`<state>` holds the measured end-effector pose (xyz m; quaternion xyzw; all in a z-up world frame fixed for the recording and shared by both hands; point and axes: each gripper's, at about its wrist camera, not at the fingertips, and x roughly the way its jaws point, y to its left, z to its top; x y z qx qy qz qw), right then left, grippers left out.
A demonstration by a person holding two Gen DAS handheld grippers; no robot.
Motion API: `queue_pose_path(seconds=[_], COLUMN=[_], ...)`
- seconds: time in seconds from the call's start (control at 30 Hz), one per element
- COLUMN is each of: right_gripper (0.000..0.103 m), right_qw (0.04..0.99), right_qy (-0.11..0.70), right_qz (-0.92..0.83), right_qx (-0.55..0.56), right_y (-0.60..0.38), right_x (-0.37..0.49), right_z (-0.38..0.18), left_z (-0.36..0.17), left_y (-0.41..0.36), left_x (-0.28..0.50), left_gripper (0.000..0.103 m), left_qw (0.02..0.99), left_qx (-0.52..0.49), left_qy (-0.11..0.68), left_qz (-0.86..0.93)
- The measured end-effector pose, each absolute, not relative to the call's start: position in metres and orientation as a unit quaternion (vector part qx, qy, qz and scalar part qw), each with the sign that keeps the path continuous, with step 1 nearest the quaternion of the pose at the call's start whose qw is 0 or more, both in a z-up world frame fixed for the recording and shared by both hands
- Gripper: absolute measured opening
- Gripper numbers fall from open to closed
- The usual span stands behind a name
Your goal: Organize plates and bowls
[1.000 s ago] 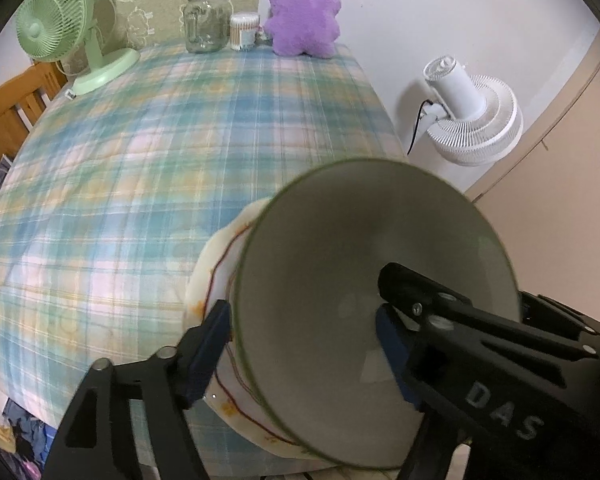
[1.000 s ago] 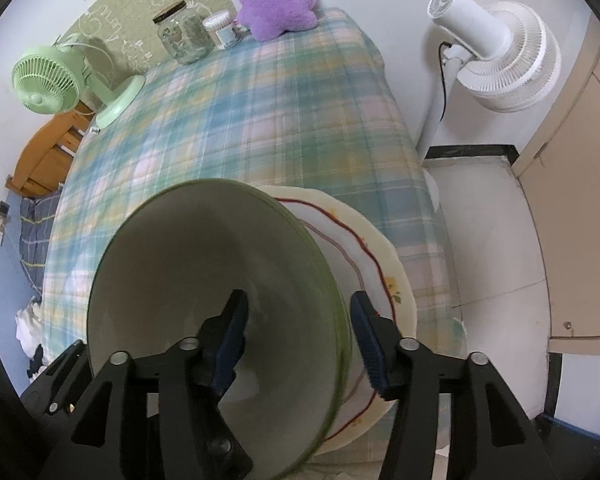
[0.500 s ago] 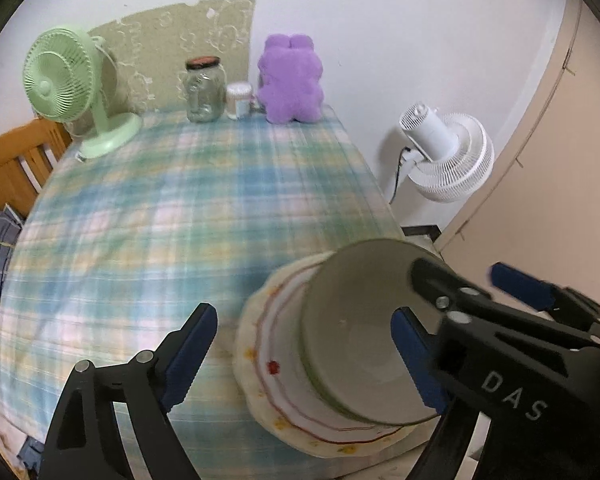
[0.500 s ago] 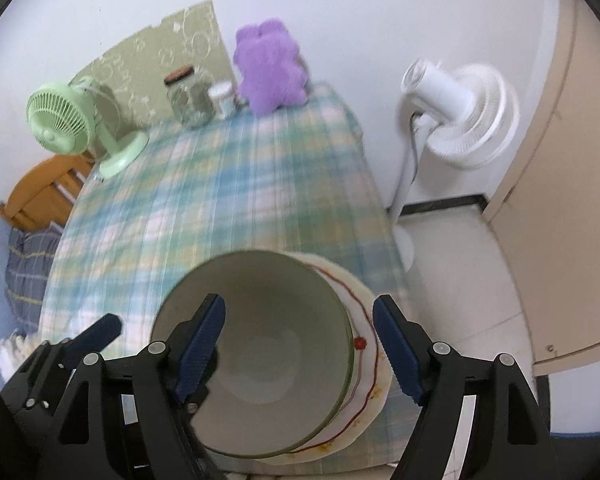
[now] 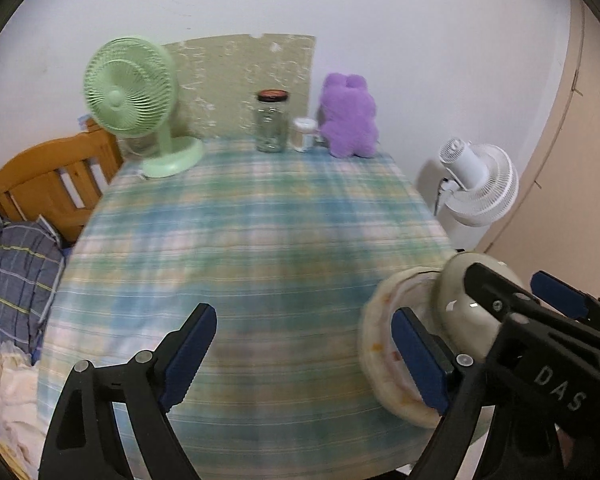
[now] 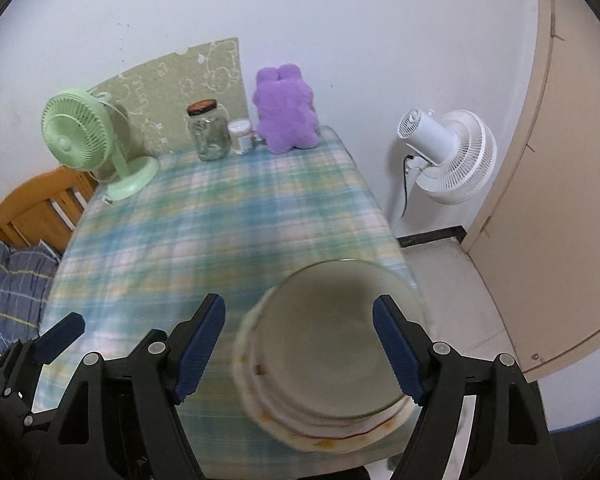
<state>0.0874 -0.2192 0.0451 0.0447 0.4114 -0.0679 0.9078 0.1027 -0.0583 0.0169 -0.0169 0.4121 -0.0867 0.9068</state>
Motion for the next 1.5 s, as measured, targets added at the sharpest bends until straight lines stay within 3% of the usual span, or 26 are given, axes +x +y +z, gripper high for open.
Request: queue_pose_path(seconds=[0.6,1.1,1.5], right_gripper=[0.079,0.089,0.09], right_qw=[0.926,0.945,0.948], right_qy=[0.37,0.326,0.317], right_qz=[-0.069,-0.018,-0.025], right_qx=[0.039,0.015,0.028], right_y=[-0.127,-0.143,-0.149], right_x=[0.034,-0.021,-0.026], right_z=[0.005,-0.017,-0.016], left_z=[-0.02,-0.034,-0.029], left_y=[0.04,0.032,0.038], left_x=[0.057,-0.011,-0.013], left_gripper=[0.092,0.096,0.096], left_qw=[0.93,0.949,0.952], left_qx=[0.005,-0.027,-0.03], left_qy=[0.364,0.313,0.303], left_qz=[-0.05,0.014,0.016])
